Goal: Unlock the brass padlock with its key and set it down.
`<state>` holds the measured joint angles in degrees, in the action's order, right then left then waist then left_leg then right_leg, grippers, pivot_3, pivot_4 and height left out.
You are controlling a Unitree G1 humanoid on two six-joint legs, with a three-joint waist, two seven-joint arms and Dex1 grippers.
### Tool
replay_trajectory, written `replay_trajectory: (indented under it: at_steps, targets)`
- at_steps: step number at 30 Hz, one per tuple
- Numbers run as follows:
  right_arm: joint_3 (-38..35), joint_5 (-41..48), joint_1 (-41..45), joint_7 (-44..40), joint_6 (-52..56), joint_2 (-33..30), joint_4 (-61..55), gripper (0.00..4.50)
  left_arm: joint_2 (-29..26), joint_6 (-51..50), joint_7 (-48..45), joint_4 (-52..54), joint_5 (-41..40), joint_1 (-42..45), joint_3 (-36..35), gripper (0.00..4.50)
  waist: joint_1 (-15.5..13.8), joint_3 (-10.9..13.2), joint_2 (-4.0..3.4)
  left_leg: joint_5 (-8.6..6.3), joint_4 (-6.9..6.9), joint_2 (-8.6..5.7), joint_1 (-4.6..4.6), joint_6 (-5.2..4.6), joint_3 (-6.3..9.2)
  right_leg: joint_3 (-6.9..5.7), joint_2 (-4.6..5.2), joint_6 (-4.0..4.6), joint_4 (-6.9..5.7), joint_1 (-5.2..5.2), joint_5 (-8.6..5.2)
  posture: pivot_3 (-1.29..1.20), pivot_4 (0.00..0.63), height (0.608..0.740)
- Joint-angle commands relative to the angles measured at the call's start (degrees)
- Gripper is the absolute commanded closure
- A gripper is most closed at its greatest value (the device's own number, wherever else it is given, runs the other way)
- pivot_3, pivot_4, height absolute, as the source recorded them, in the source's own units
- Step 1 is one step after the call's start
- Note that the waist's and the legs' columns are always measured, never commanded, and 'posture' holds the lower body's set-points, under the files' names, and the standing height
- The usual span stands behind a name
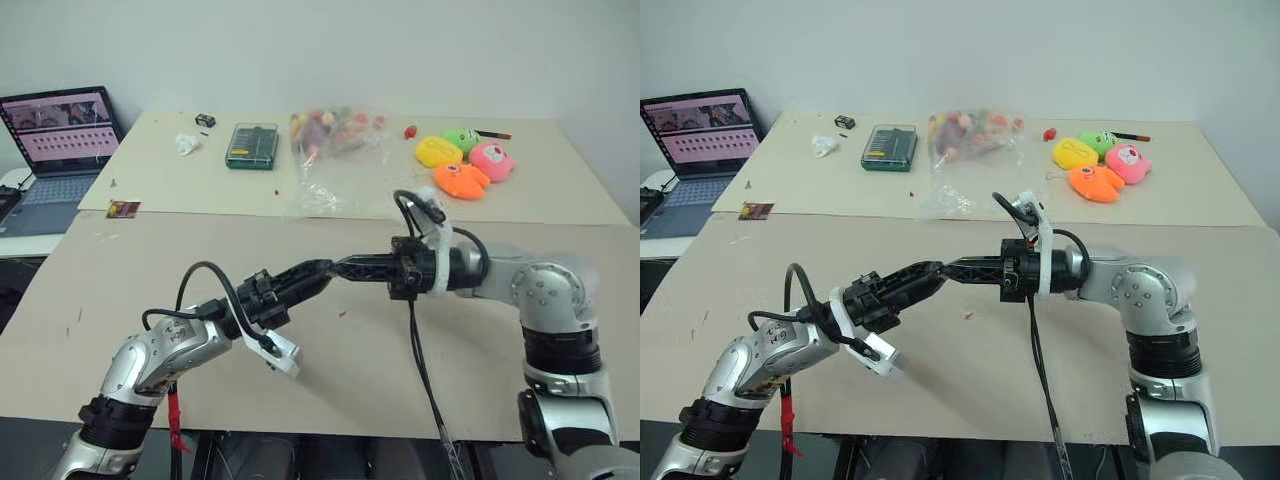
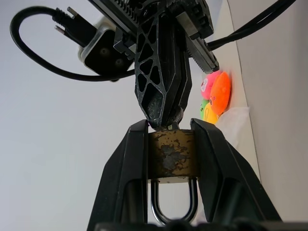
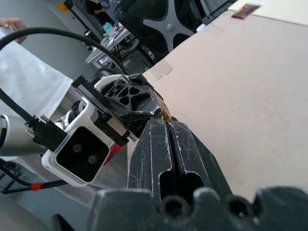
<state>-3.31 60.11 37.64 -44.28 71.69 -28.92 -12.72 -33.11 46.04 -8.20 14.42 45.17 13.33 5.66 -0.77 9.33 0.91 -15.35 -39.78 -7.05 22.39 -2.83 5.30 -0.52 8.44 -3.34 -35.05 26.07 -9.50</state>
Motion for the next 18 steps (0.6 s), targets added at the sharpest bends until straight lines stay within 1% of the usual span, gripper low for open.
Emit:
replay_trajectory:
  at_steps: [1,7,14,18]
  targets:
    - [-1.1,3.1,1.13,1.12,1.86,0.06,-1.56,4.48,0.64,-0.05,0.0,3.71,-2.06,1.46,0.87,3.66,-0.02,0.0,0.0,0.0,-0.01,-0.01,0.01,0.0,0.0,0.0,0.01,0.0,0.0,0.01,0.0,0.0,0.15,0.74]
    - [-1.5,5.05,0.78,3.09,4.99,0.11,-1.07,4.48,1.02,0.59,2.03,4.89,2.08,2.9,0.59,3.66,0.11,0.0,0.0,0.0,-0.01,0.0,0.0,0.0,0.0,0.0,0.0,-0.01,-0.01,0.0,0.0,0.0,0.15,0.74]
    - [-4.94,9.24,1.86,9.18,9.35,3.1,2.61,4.48,0.98,1.99,6.25,4.41,6.41,4.18,0.36,3.66,0.2,0.0,0.0,0.0,-0.01,0.0,0.0,0.0,-0.02,0.01,0.0,0.0,-0.03,0.0,0.0,0.0,0.15,0.74]
    - [-6.91,12.13,2.53,12.68,11.45,4.89,4.69,4.48,0.74,2.04,7.73,4.31,7.53,4.51,0.48,3.66,0.16,0.0,0.0,0.0,-0.01,0.0,0.0,0.0,-0.02,0.01,0.0,0.0,-0.04,0.0,0.0,0.0,0.15,0.74]
